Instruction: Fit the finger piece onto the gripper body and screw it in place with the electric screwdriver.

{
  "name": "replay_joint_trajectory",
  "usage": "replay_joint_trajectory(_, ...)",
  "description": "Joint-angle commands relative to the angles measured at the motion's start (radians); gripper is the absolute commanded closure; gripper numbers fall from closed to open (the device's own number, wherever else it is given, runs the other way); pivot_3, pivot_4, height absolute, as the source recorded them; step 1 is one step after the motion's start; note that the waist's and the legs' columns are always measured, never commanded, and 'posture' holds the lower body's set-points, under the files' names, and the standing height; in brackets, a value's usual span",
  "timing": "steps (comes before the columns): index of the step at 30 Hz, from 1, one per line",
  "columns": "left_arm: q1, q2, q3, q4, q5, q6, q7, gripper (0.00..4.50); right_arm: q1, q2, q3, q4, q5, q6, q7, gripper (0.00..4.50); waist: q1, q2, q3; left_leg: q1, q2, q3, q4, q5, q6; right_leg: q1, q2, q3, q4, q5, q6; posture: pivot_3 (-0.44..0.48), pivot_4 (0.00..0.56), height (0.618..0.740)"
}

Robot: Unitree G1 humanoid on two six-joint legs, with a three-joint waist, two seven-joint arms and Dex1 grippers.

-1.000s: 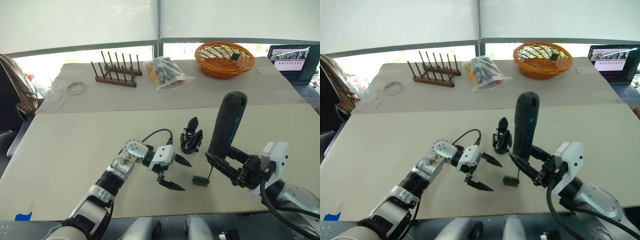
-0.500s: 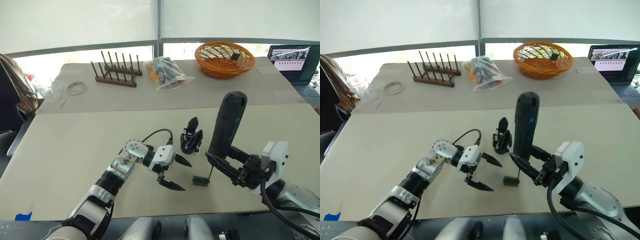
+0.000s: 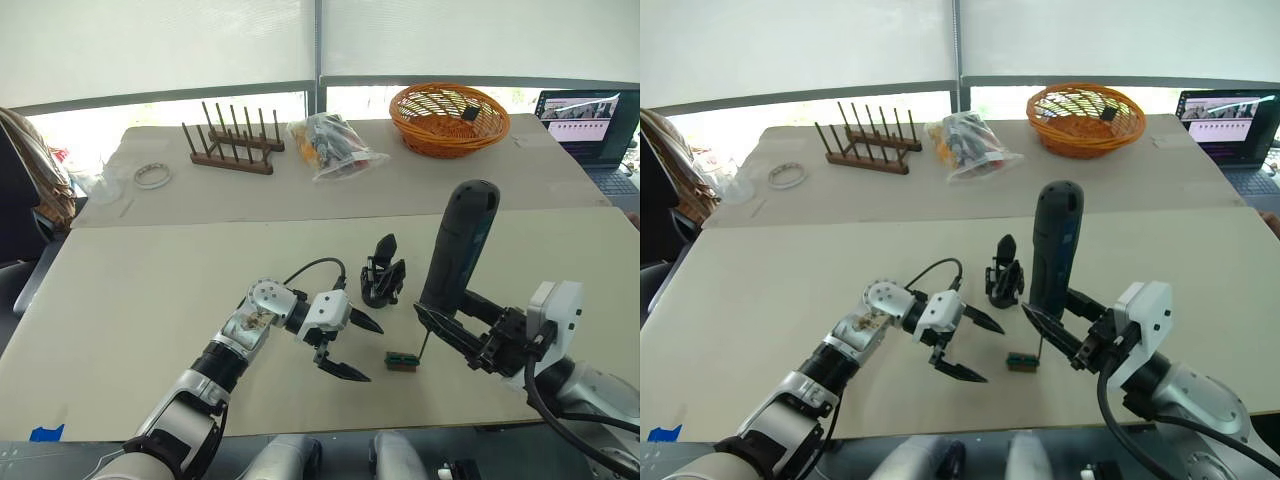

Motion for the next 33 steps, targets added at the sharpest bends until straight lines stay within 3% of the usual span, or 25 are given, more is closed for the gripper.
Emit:
replay_joint_trajectory(1, -0.019, -0.004, 0.003, -0.017, -0.008, -0.009, 0.003, 0.0, -0.017, -0.001, -0.025, -0.026, 0.015, -0.025, 0.002, 2.59, 0.0, 0.0, 0.0, 0.0, 0.0, 0.0, 0.0, 0.0, 0.0, 0.0, 0.0, 0.0, 0.0, 0.0, 0.0, 0.0, 0.15, 0.74)
replay_joint_trajectory(33, -0.016, -0.007, -0.001, -0.022, -0.008, -0.004, 0.011, 0.0, 0.001, -0.001, -0.004, -0.028, 0.007, -0.029, 0.012, 2.59, 0.0, 0.0, 0.0, 0.0, 0.0, 0.0, 0.0, 0.0, 0.0, 0.0, 0.0, 0.0, 0.0, 0.0, 0.0, 0.0, 0.15, 0.74)
